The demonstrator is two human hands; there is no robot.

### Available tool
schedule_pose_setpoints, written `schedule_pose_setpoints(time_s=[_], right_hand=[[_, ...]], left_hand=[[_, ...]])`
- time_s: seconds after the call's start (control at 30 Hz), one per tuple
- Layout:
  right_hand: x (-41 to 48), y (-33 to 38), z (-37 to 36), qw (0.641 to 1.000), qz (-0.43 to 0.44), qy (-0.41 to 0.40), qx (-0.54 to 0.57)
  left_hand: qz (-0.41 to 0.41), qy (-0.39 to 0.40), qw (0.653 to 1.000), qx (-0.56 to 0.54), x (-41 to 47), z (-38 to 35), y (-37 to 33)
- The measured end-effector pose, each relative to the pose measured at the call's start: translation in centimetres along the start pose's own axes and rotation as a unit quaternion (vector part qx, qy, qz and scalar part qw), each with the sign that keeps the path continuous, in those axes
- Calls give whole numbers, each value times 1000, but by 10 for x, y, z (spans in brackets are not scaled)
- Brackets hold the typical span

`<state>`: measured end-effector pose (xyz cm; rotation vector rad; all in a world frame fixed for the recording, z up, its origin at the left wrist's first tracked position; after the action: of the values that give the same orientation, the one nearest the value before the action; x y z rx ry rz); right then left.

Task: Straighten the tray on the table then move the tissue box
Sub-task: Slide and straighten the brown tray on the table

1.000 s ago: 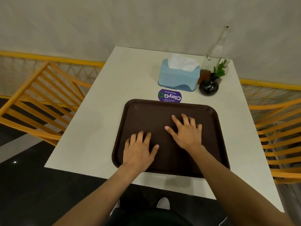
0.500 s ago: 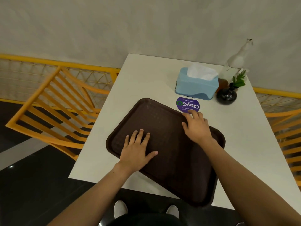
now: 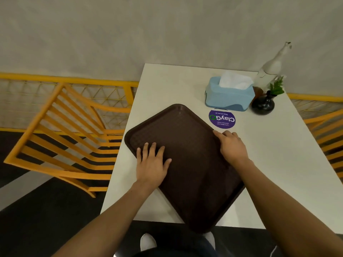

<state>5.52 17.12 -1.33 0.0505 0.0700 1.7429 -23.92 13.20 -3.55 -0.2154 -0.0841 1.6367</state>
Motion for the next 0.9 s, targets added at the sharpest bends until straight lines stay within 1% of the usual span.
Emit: schedule_pose_setpoints(time_s=[0.1,0.2,0.33,0.43,0.57,0.63,0.73,0.83,0.9], right_hand=[[-6,9,-2,1000,-19,-6,1],[-8,16,-1,999,-34,-5,14],[-9,21,3,998,-36,-22,54],[-1,21,6,995,-23,-43,92],[15,26,3,996,39,-25,70],[22,25,-2,996,53,-16,65],[25,18,-13,997,38,-4,69],[26,16,-24,996,16,-6,86],[26,15,-28,996,-2,-15,92]], left_hand=[[11,-8,999,-29,2,8,12],[39,-15,996,-75,-6,13,27],[82,-1,988,-133,-20,2,51],[91,1,986,-138,-18,-7,61],[74,-6,988,-135,3,-4,63],[63,-8,990,-124,20,-1,64],[58,-22,994,-88,43,8,68],[85,-49,994,-54,60,19,76],[111,-55,991,-57,65,24,79]])
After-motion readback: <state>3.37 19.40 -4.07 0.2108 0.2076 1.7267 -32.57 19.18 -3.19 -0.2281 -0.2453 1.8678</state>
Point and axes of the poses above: each hand's wrist, its own x-axis towards the middle knuckle, its own z-axis out of the back of the hand, y = z × x, the point moved 9 cm from there along x, towards the middle knuckle, and after that the axes turned 14 degrees about z, right-handed, at the moved point
